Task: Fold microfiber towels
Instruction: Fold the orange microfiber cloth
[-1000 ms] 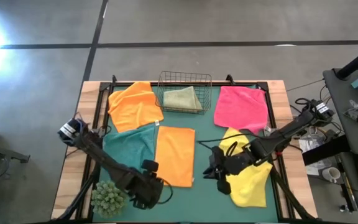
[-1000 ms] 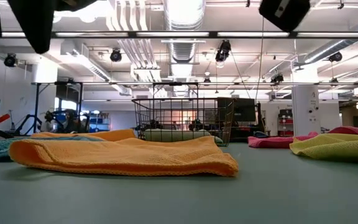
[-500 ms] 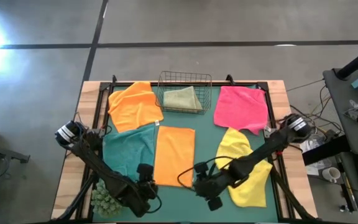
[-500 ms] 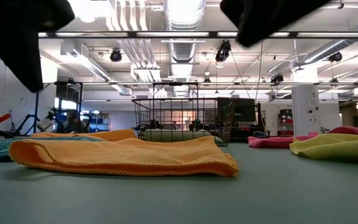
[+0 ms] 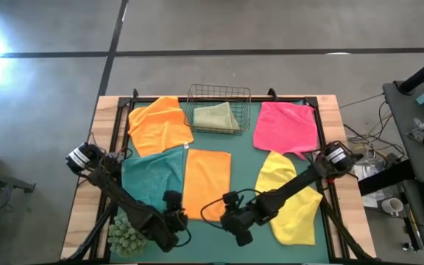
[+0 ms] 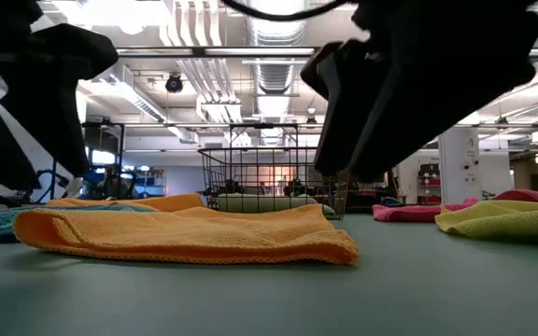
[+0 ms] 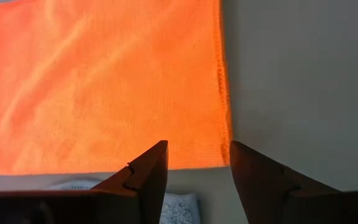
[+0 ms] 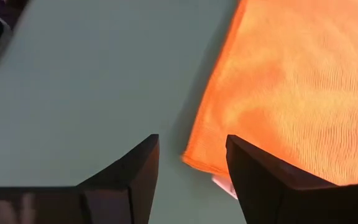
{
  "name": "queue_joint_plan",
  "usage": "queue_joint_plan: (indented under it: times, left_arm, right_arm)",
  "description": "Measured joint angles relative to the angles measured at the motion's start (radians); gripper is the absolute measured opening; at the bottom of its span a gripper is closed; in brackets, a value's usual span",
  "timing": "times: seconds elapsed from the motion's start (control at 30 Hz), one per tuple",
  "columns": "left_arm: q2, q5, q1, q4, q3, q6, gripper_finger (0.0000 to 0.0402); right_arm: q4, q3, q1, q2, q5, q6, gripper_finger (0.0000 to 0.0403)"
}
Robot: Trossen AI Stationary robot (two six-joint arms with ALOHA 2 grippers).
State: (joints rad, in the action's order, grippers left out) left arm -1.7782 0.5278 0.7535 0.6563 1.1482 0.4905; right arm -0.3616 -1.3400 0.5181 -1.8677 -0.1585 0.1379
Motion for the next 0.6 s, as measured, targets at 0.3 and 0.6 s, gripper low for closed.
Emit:
queue_joint_plan:
  times: [0.3, 0.6]
  left_arm:
    - [0.000, -0.055, -0.006, -0.169, -0.072, -0.053, 0.0157]
    - [0.000, -0.054, -0.008, -0.168, -0.131, -0.059, 0.0157]
  right_arm:
    - [0.018, 0.033, -0.025, -0.012, 0.000, 0.006, 0.0178]
    - [0.057, 0.029, -0.038, -0.081, 0.006, 0.002, 0.0178]
